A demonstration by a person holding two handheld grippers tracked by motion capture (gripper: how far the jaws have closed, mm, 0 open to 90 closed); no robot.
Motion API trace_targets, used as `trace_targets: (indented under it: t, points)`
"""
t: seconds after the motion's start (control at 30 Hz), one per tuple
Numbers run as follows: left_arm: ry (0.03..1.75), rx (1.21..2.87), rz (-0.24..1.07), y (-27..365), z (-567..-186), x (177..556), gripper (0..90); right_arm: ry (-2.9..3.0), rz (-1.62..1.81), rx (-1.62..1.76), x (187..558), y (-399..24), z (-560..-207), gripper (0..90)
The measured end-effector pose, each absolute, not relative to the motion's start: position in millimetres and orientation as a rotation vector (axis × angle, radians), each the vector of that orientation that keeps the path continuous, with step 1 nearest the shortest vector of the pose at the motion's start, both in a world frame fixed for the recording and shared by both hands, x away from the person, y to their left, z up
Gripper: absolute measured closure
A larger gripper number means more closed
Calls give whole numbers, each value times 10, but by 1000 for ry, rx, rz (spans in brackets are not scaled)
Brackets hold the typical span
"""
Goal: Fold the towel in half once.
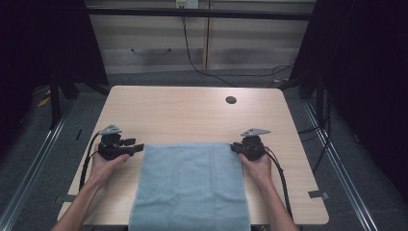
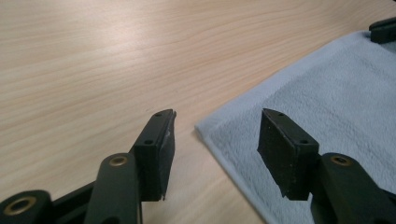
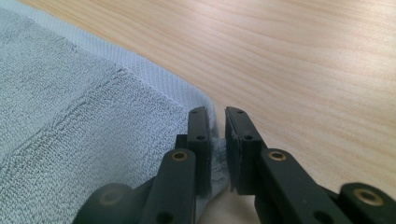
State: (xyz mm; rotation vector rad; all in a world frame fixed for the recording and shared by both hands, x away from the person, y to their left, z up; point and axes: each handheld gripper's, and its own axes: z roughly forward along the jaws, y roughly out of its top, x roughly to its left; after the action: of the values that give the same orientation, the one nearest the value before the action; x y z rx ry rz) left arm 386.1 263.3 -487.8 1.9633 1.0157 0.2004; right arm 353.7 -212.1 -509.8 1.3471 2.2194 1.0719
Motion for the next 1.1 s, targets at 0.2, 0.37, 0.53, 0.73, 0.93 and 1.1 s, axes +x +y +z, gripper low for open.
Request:
trace_targets:
  t: [0.2,0.37,0.53,0.73,0.93,1.1]
  points:
    - [1023,2036,216,2439,-5046,3924,460,2222,1080,1343,3502,-2123,-5103,813]
    - [985,2065,232,2374,-5055,3903,463,2210,1104,1340,3462,-2134,-5117,811]
    - [914,2122,290,2276,-5076,3836,469,2212,1093,1332,3441,-2132,-5116,811]
    - [828,2171,279,2210,-5054,3743,770,2213,1089,1327,3410,-2120,-5114,811]
    - [875,2053,183,2322,-4987,3756,823,2211,1139,1340,3387,-2166,-5077,812]
    - [825,1940,159,2416,-4727,3699,824,2136,1316,1281,3315,-2207,-4669,813]
